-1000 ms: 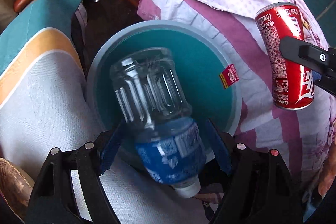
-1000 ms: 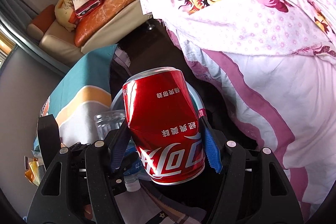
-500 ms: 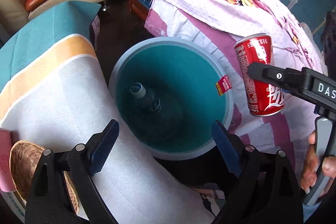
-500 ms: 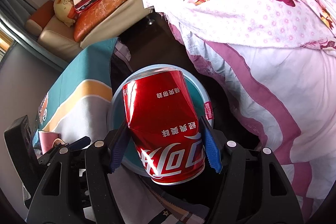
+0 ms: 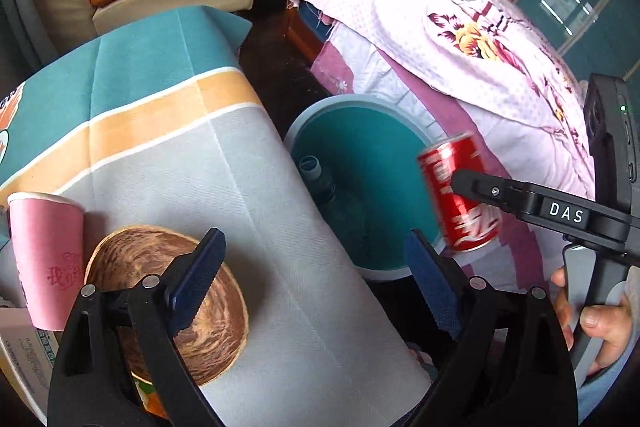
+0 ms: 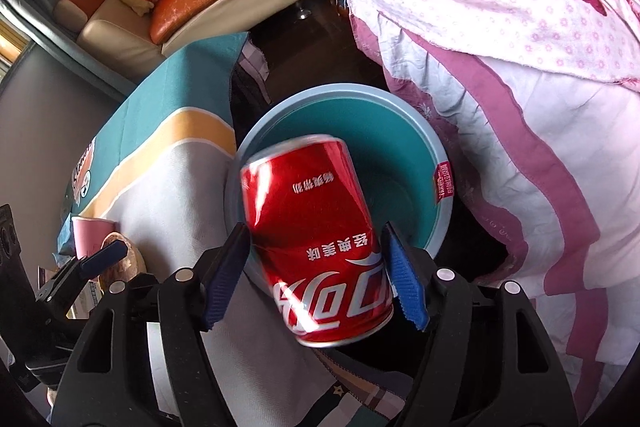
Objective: Collect trash
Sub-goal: 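Carry the bottle and can over the teal bin and open both tools, then grasp the pink paper cup with the left tool while the right tool grasps the wooden bowl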
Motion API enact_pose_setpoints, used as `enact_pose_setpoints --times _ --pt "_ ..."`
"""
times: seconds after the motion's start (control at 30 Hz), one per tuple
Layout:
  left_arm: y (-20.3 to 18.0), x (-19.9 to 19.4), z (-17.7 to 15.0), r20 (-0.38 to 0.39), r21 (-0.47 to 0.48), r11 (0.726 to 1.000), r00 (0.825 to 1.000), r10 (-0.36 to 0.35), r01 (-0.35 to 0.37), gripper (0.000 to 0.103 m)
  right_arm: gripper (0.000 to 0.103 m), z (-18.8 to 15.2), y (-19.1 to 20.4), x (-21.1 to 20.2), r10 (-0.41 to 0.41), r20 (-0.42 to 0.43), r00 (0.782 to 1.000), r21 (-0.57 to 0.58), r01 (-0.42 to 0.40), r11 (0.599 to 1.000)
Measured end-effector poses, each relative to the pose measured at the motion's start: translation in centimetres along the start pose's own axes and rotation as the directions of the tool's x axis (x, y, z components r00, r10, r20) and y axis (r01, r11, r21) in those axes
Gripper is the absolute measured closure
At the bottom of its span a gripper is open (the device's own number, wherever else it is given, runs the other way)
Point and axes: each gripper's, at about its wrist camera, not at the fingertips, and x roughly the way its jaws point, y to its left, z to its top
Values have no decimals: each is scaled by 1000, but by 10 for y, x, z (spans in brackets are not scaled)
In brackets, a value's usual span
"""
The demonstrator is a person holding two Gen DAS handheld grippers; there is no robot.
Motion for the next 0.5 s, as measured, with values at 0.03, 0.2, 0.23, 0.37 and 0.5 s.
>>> enact_pose_setpoints --times 0.03,0.2,0.23,0.37,0.5 --pt "3 -3 -1 4 -5 1000 1000 0 0 12 31 -1 4 -2 -1 2 1000 -6 1 1000" --pt "21 -23 -6 34 -30 1000 999 6 -5 12 31 -4 24 -11 -4 8 1000 -30 4 1000" --pt "26 -27 -7 40 -36 999 999 10 -9 12 31 -5 29 -12 -3 6 1000 -35 4 999" --pt "47 -43 -14 60 -64 998 998 29 -25 12 31 -11 50 -11 2 -8 1000 -62 -3 998" --pt "74 -57 -18 77 -106 993 996 51 -43 12 31 -20 78 -2 14 -36 999 -100 -18 995"
